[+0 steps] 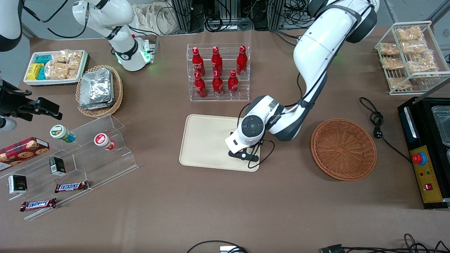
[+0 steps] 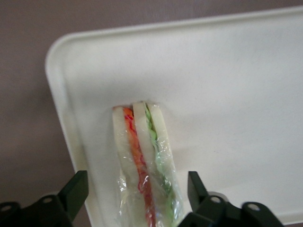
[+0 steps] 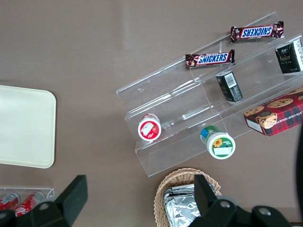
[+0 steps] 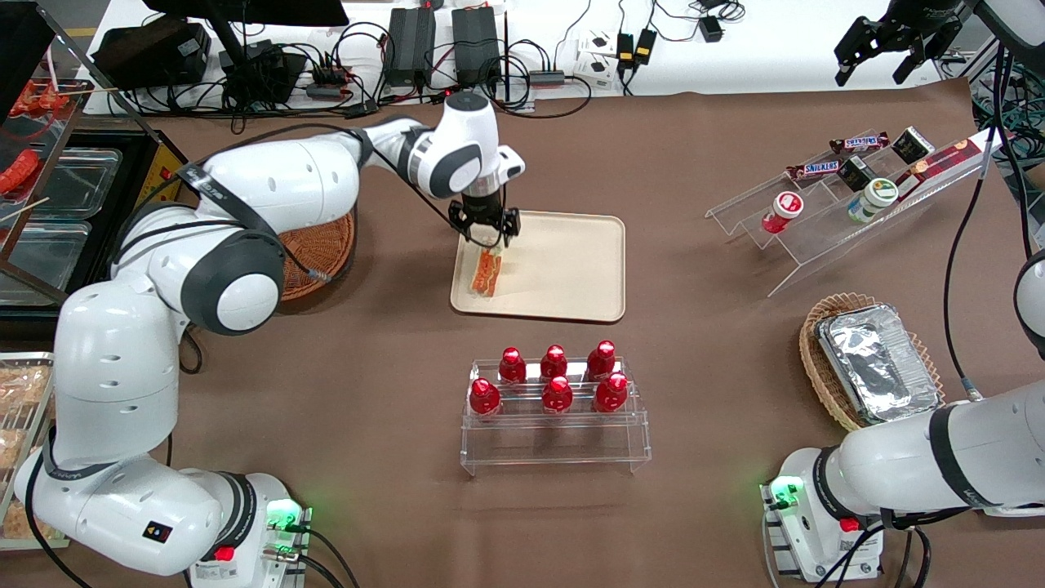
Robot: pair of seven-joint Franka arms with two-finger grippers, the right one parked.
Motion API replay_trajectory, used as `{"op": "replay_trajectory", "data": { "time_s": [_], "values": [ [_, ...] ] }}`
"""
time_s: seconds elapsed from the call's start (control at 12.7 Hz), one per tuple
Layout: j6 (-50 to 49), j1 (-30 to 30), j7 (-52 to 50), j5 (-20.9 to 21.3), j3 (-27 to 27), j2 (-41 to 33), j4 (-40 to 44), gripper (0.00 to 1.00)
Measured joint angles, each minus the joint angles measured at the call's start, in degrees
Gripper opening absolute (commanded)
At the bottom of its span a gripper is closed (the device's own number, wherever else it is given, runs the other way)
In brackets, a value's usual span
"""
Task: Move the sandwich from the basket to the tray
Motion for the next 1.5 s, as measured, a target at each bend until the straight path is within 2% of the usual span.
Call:
{"op": "replay_trajectory", "data": {
  "time_s": [0.16, 0.39, 0.63, 1.02, 1.5],
  "values": [
    [-4.8, 0.0, 0.3, 0.0, 2.1, -4.3, 1.1, 1.0],
    [-13.1, 0.1, 3.6, -0.5, 8.4, -13.0, 2.5, 1.0],
    [-26.0, 0.2, 9.3, -3.5, 15.6, -21.5, 4.4, 1.0],
    [-41.0, 0.3, 20.6, -3.7, 25.6, -31.3, 5.7, 1.0],
    [-42.7, 0.3, 21.9, -3.9, 29.7, -34.5, -0.1, 1.0]
  ]
}}
